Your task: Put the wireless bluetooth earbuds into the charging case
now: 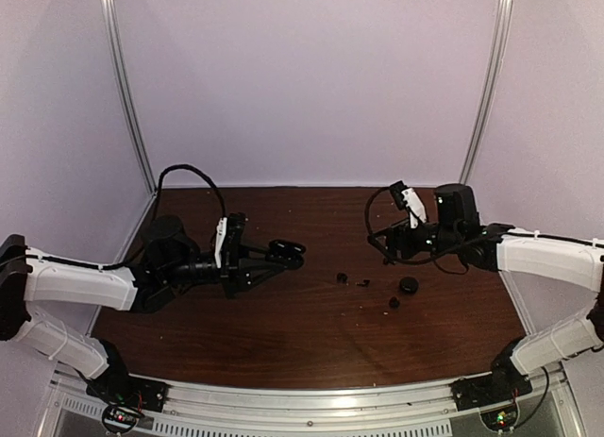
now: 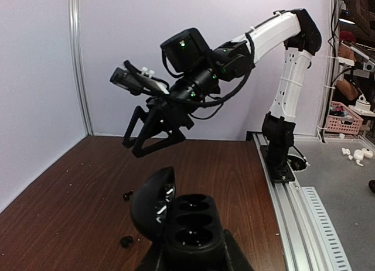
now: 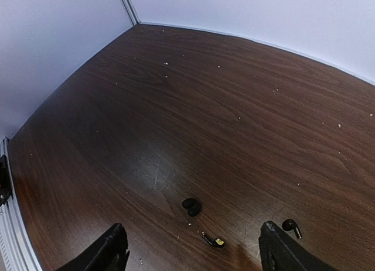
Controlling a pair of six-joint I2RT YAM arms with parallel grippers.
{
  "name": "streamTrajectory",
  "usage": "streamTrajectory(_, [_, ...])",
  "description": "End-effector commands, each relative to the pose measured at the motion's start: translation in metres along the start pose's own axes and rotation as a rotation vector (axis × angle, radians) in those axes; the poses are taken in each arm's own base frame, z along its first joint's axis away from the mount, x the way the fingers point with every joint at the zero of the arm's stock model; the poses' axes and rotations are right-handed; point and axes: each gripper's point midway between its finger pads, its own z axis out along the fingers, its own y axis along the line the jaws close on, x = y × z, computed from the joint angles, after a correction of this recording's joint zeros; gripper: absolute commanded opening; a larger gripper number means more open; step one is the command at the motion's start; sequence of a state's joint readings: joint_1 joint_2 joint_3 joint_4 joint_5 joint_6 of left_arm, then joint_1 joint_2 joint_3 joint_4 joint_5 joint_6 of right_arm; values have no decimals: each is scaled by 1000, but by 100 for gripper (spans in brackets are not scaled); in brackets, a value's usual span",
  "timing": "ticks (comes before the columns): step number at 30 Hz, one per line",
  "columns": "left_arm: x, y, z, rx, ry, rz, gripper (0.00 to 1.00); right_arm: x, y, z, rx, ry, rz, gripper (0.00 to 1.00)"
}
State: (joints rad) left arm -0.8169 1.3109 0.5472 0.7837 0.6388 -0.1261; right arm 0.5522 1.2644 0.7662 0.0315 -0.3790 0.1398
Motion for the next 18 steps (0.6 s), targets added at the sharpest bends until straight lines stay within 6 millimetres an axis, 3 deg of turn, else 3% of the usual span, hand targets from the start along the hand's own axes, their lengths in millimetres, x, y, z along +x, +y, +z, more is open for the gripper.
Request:
streamTrajectory(1, [-2,-17,-2,87,-28,125,3,3,-4,14,-6,93,-29,75])
streamTrajectory(7, [-2,-26,-4,108,-30,174,0,28,-10,48,-45,224,-51,63])
streamTrajectory(18, [2,-32,-1,122,-11,196,0,42,-25,90,-33,317,-66,46])
